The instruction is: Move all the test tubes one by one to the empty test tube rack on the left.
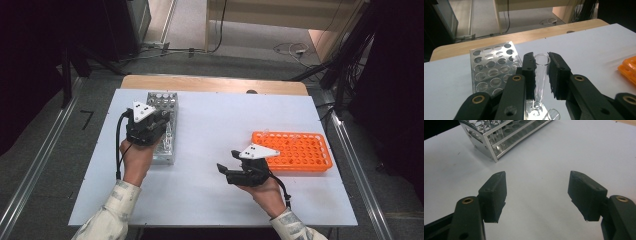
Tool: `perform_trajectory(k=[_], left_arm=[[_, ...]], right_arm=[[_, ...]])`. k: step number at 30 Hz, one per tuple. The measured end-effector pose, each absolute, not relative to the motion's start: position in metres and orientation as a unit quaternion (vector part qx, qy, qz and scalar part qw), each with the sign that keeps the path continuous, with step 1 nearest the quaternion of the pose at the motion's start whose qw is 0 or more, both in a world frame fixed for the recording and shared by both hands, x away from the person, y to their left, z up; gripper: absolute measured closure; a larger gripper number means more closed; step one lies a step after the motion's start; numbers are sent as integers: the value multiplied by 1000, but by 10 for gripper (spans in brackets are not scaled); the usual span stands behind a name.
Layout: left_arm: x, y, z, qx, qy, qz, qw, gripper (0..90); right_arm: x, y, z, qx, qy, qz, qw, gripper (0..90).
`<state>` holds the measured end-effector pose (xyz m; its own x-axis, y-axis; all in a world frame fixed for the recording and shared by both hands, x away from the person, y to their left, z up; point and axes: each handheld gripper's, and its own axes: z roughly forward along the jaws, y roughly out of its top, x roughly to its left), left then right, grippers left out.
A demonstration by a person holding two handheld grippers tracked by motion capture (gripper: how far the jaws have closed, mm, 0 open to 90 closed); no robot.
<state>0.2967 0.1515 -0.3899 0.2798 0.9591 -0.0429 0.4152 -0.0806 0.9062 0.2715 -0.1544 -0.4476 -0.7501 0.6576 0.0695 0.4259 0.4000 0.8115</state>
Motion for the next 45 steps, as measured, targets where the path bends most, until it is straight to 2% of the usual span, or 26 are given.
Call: perform_trajectory(k=[20,34,41,45], left_arm=[[298,146,-424,692,523,294,401,749],[298,148,-424,692,526,280,407,709],[288,146,-417,678,518,280,440,616],[279,139,-414,671,515,282,453,415]], right_arm=[[271,-154,-451,329,829,433,128,299],[271,-153,-452,329,830,433,126,300],[271,-160,-449,335,824,438,129,300],[272,-171,-447,343,819,439,135,300]])
